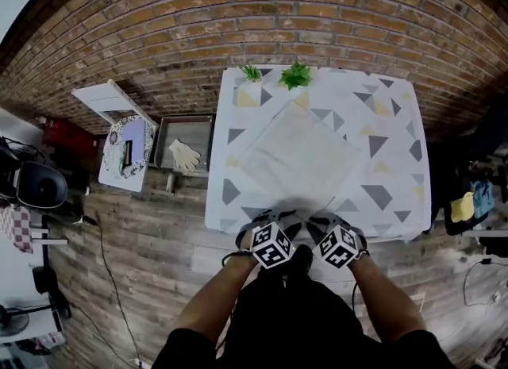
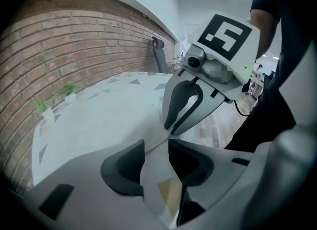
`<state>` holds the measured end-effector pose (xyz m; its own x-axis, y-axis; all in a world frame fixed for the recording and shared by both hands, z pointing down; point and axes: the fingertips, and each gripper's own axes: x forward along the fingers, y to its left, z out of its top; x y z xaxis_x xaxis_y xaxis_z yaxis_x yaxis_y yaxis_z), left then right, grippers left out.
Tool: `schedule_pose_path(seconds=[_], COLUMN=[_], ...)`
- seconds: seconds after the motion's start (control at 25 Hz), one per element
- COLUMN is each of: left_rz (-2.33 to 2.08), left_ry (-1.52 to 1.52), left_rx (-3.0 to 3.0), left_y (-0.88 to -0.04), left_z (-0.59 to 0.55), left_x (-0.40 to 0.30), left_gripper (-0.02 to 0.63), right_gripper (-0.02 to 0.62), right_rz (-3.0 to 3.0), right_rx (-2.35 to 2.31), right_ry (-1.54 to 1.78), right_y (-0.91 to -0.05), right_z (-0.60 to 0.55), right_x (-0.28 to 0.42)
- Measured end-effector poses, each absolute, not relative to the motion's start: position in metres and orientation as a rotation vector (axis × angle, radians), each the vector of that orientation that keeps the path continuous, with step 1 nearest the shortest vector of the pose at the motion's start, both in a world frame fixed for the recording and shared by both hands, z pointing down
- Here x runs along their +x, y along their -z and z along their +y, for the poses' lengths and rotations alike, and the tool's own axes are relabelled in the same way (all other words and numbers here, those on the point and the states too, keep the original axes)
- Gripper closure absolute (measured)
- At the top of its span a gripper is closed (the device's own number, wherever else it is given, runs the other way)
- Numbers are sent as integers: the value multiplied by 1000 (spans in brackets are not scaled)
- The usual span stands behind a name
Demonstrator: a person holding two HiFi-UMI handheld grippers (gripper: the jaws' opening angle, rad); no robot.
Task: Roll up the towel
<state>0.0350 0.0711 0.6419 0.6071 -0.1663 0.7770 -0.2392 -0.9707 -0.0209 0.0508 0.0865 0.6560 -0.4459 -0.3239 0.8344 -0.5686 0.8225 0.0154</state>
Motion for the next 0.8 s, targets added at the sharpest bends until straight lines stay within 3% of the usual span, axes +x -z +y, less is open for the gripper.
schedule_pose_path(seconds=[0.4, 0.8], left_rz=[-216, -186], left_ry=[-1423, -1369], left_rx=[2826, 2797], left_y=[-649, -654], left_z=[79, 75], left_x=[46, 58], left_gripper=[455, 575], right_gripper=[565, 566], right_rz=[-2155, -2164], right_rx=[646, 630], right_ry=[-402, -420], right_y=[-631, -632], right_z=[80, 74], right_x=[47, 51])
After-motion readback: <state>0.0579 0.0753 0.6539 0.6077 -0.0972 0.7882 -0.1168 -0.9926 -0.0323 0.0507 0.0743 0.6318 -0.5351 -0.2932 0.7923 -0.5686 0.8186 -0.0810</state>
